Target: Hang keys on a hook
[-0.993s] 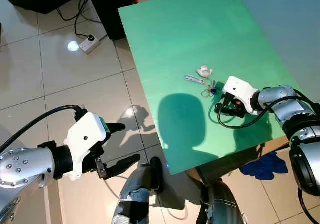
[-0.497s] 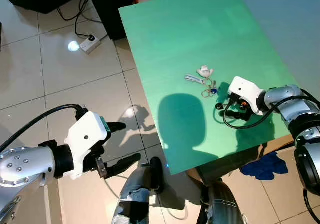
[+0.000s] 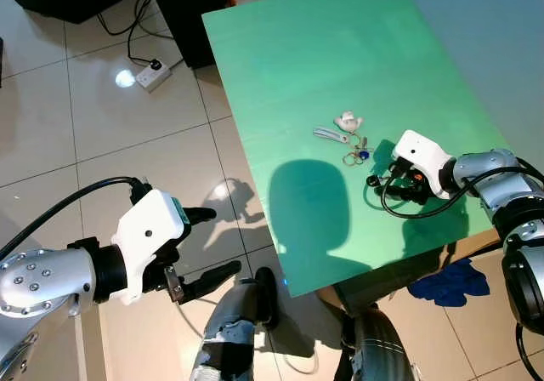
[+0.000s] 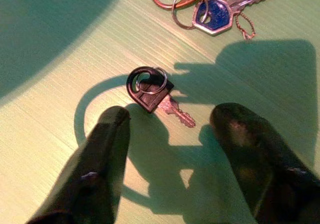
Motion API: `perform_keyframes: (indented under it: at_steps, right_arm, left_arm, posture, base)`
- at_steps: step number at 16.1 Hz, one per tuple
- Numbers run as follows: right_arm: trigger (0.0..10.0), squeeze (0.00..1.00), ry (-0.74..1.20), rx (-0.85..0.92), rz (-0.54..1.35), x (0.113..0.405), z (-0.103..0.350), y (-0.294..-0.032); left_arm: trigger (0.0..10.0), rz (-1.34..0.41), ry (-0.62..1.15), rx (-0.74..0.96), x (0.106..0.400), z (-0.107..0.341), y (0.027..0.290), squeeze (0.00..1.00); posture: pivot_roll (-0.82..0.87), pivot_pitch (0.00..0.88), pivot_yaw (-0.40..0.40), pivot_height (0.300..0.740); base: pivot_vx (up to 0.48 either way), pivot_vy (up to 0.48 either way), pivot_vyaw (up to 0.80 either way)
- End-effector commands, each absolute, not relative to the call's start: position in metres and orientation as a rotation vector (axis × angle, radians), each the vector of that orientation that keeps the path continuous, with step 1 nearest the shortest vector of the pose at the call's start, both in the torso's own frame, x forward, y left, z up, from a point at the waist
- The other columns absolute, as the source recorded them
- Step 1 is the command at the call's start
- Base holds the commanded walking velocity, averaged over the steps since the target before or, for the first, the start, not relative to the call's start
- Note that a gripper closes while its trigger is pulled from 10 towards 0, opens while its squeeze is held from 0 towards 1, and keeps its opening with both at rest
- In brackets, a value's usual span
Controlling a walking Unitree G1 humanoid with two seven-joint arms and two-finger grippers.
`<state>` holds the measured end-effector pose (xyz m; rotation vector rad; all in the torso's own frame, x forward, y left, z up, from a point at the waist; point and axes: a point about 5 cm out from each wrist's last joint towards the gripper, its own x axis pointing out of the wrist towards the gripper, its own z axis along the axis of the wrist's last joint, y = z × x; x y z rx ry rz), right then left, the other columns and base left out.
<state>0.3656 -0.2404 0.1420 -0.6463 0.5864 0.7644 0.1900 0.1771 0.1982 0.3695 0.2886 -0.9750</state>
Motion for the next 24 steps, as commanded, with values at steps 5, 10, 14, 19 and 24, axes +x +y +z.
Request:
perform_keyframes:
  at_steps: [5,10,14,19,24]
  right_arm:
    - [1.8,0.0,0.588,-0.6,0.77,0.361,0.135,-0.243]
    - [1.3,0.0,0.571,-0.576,0.775,0.362,0.134,-0.238]
    - [0.0,0.0,0.57,-0.562,0.787,0.362,0.132,-0.236]
    - [0.0,0.0,0.545,-0.549,0.786,0.362,0.133,-0.234]
    - [0.0,0.0,0.471,-0.421,0.781,0.365,0.144,-0.236]
  left_arm:
    - [10.0,-0.988,0.304,0.377,0.187,0.195,0.176,0.0]
    - [10.0,-0.987,0.305,0.379,0.187,0.196,0.177,0.0]
    - [10.0,-0.987,0.304,0.382,0.187,0.196,0.177,0.0]
    - [10.0,-0.988,0.303,0.381,0.187,0.196,0.177,0.0]
    - [10.0,-0.988,0.3,0.377,0.188,0.196,0.175,0.0]
  posture:
    - [0.27,0.395,0.102,0.718]
    - [0.28,0.39,0.1,0.718]
    - [0.28,0.388,0.101,0.718]
    - [0.28,0.388,0.102,0.718]
    - [0.27,0.387,0.099,0.718]
  base:
    - [0.0,0.0,0.0]
    - [0.0,0.0,0.0]
    - [0.0,0.0,0.0]
    - [0.0,0.0,0.0]
    - [0.0,0.0,0.0]
